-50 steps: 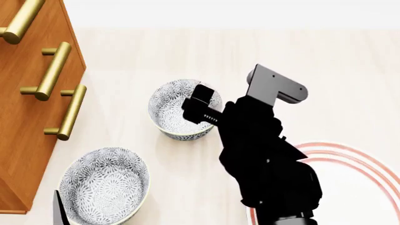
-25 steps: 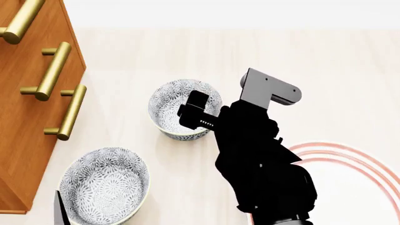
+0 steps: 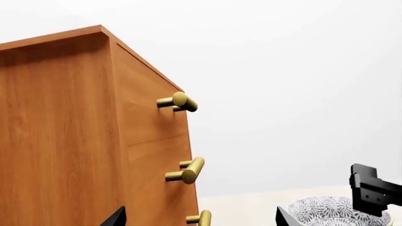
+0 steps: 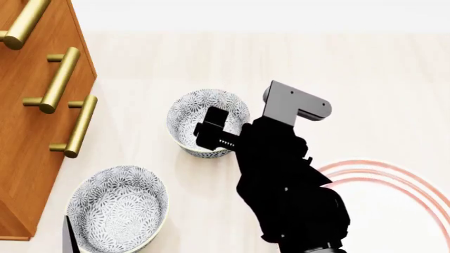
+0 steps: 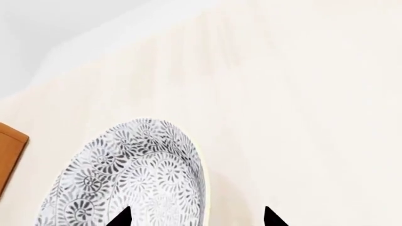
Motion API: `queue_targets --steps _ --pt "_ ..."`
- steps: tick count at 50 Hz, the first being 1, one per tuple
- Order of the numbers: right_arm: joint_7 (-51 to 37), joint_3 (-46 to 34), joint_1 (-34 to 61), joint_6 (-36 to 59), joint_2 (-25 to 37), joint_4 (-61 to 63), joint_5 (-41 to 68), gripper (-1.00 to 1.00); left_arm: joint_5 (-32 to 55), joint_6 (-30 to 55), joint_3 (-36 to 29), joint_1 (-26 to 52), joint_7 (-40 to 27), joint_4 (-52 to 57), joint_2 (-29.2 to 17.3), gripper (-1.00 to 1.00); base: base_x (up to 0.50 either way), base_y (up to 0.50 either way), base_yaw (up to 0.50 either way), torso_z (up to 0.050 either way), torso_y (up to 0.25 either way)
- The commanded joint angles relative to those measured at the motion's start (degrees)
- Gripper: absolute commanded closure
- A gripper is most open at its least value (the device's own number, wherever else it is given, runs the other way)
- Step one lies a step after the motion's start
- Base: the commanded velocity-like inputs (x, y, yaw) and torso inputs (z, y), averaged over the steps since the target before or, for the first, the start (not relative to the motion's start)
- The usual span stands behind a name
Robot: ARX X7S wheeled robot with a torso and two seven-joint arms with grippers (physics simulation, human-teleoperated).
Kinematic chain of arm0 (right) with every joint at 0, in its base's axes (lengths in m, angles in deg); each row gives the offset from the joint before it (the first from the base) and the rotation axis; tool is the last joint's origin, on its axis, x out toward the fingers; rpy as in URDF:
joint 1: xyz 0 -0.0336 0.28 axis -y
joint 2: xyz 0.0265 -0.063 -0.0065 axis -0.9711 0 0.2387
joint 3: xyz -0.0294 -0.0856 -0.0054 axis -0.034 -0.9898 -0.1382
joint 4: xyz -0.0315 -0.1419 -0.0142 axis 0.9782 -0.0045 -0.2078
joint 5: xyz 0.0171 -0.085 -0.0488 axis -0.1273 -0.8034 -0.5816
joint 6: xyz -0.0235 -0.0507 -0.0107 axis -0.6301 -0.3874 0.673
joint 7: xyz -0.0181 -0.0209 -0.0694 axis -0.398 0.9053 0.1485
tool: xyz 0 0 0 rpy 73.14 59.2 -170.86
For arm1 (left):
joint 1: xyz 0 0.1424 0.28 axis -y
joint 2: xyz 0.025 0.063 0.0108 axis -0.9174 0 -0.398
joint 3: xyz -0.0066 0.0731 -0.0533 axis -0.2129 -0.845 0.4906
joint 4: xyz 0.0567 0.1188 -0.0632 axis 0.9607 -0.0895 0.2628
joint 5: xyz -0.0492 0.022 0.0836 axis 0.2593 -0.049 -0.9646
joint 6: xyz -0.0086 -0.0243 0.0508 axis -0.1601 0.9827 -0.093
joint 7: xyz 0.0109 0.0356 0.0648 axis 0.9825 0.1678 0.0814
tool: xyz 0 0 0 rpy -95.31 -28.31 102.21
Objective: Pick up the bowl and put it in the front on the plate.
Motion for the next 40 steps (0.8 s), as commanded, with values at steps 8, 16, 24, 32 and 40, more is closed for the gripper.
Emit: queue_targets --steps 8,16,24,32,40 --pt "0.89 -2.01 -0.02 -1.53 -0.49 -1.48 0.41 -1.0 -0.36 -0.03 0.09 0.02 0.28 -0.09 0.16 -1.0 0.0 0.0 0.0 0.0 0.0" --pt "1.24 -3.4 0.29 -2.49 -0.65 -2.79 0.47 -1.0 -0.28 0.2 -0.06 0.0 0.17 0.14 0.01 -1.0 0.0 0.0 0.0 0.0 0.0" --pt "1.5 -4.79 0.6 -3.29 -0.88 -3.92 0.74 -1.0 -0.23 0.19 -0.23 0.08 0.04 0.07 -0.12 -1.0 0.0 0.0 0.0 0.0 0.0" --pt "1.39 -6.07 0.57 -3.56 -0.83 -3.84 1.4 -1.0 -0.14 0.17 -0.41 0.18 -0.06 -0.05 -0.26 -1.0 0.0 0.0 0.0 0.0 0.0" --pt "1.4 -7.09 0.05 -3.82 -0.63 -2.91 2.24 -1.0 -0.05 0.19 -0.52 0.26 -0.27 -0.15 -0.35 -1.0 0.0 0.0 0.0 0.0 0.0"
